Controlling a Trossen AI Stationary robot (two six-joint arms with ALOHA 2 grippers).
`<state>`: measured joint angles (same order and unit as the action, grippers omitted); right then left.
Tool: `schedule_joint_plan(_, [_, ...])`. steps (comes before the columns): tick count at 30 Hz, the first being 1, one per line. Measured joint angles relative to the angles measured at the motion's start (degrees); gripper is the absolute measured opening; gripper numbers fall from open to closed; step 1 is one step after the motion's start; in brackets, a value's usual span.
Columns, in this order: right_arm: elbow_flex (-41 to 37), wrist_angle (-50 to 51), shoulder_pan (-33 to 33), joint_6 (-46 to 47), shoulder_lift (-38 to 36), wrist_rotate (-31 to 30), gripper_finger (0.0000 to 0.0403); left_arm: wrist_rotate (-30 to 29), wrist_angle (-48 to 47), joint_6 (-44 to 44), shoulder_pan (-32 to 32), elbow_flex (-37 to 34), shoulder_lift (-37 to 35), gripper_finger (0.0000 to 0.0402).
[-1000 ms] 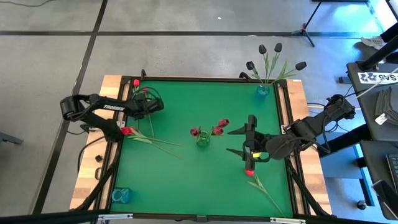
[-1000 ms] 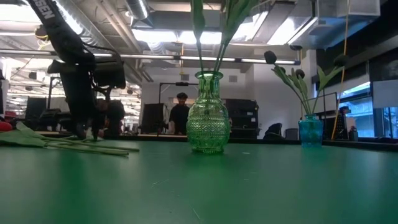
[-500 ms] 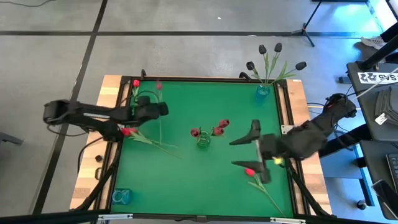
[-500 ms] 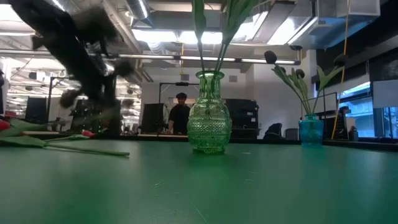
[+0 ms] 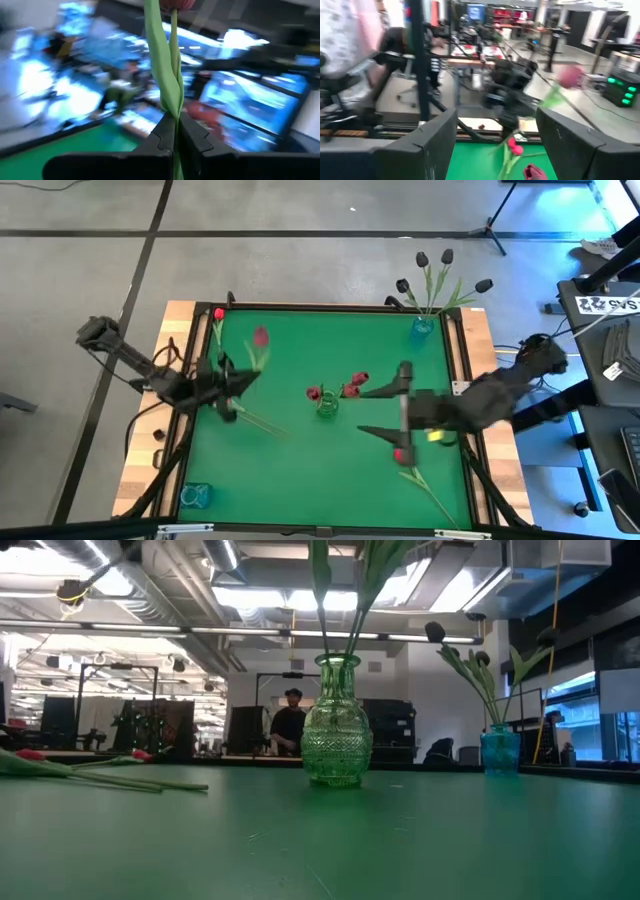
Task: Sort flowers into vase by color
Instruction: Put the pink flower into the green vase
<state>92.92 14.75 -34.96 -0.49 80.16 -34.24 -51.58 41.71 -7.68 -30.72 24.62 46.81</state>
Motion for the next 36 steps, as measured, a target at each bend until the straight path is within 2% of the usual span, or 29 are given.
schedule_joint_plan(3, [-0.02,-3.42,2.52,-0.03,3.56,0.92,0.0269,5.38,10.16,7.0,-3.83,-0.02,5.72,0.0001])
schedule_joint_plan(8, [-0.02,-9.8,5.25,-2.74,8.1,3.65,0.0269,8.57,21.87,11.24,-5.61,0.47,14.89,0.0])
schedule_joint_plan(11, [-0.02,-12.33,6.89,-3.69,10.49,3.93,0.0269,10.86,23.95,11.39,-5.64,3.03,19.79,0.0])
schedule_joint_plan(17, [-0.02,-14.18,9.7,-1.4,14.62,5.61,0.0269,11.05,23.96,17.11,-5.61,11.79,29.08,0.0002])
schedule_joint_plan(22, [0.01,-17.74,9.44,-1.3,15.19,7.75,0.026,10.6,23.89,18.55,-5.16,14.88,32.59,0.0003])
schedule_joint_plan(29, [0.02,-18.1,9.87,3.69,15.25,10.63,0.0179,15.56,23.73,15.85,-3.41,17.46,36.5,0.0004])
schedule_joint_plan(36, [0.02,-18.22,9.86,5.53,15.67,12.9,0.0079,16.97,24.11,13.83,-3.04,17.58,36.87,0.0005])
